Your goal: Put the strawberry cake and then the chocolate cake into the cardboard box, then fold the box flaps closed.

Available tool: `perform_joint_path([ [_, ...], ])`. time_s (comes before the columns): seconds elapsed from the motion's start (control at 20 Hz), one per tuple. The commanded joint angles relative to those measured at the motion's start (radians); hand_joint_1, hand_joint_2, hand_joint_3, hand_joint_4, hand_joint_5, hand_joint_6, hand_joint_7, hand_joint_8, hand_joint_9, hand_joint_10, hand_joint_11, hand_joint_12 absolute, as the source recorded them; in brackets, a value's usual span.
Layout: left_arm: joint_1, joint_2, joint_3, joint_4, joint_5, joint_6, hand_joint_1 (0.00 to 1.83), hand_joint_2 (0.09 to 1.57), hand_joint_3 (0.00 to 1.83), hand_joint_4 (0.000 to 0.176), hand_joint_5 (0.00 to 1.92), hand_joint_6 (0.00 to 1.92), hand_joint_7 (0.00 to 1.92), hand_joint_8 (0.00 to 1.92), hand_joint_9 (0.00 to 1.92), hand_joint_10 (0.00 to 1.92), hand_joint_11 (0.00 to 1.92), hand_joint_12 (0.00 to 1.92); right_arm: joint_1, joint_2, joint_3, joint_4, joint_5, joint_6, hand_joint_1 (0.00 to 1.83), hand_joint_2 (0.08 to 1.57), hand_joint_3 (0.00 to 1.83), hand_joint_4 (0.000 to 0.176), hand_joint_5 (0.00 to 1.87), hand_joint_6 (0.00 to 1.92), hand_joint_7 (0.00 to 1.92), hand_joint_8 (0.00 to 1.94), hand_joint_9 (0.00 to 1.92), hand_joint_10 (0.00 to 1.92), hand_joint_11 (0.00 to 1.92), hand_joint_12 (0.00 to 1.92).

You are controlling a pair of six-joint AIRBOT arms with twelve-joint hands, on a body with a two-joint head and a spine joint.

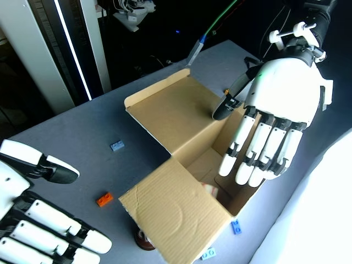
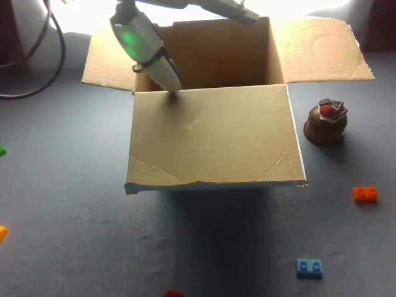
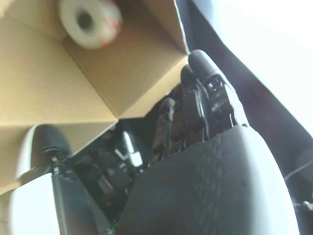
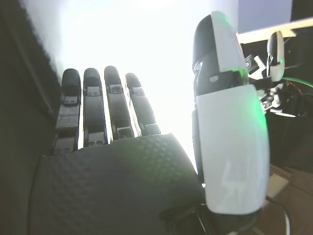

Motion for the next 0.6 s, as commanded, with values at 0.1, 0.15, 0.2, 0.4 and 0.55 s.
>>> perform_joint_path([
  [0.1,-0.025,0.015,0.038,-0.037,0.02,0.004,0.64,0.95,0.0,0.043,0.12,0.01,0.21,0.01,0.31,0.03,0.0,1.31,-0.011,-0.019,0.047,0.005,0.086,0.06,0.74,1.04,0.0,0.0,0.06,0.0,0.15,0.0,0.14,0.0,0.0,0.37],
  [0.15,-0.027,0.017,0.051,-0.034,0.012,0.004,0.63,0.95,0.01,0.04,0.12,0.01,0.23,0.01,0.32,0.03,0.0,1.32,-0.014,-0.031,0.058,0.005,0.072,0.074,0.74,1.04,0.0,0.0,0.06,0.0,0.15,0.0,0.14,0.0,0.0,0.37],
  [0.2,-0.03,0.021,0.061,-0.033,0.005,0.001,0.62,0.96,0.01,0.041,0.13,0.01,0.24,0.02,0.34,0.03,0.0,1.33,-0.014,-0.045,0.072,0.005,0.056,0.092,0.75,1.03,0.0,0.0,0.07,0.0,0.15,0.0,0.14,0.0,0.0,0.37],
  [0.4,-0.061,0.046,0.083,-0.013,-0.027,-0.028,0.65,0.95,0.0,0.044,0.16,0.01,0.27,0.01,0.38,0.04,0.02,1.36,-0.016,-0.099,0.139,0.005,-0.01,0.223,0.82,1.02,0.0,0.0,0.06,0.01,0.15,0.0,0.16,0.01,0.0,0.41],
  [0.55,-0.08,0.066,0.091,0.009,-0.07,-0.053,0.65,0.95,0.0,0.042,0.16,0.01,0.28,0.01,0.4,0.04,0.02,1.36,-0.017,-0.141,0.175,0.003,-0.011,0.226,0.87,1.0,0.0,0.0,0.06,0.01,0.16,0.01,0.16,0.01,0.0,0.41],
])
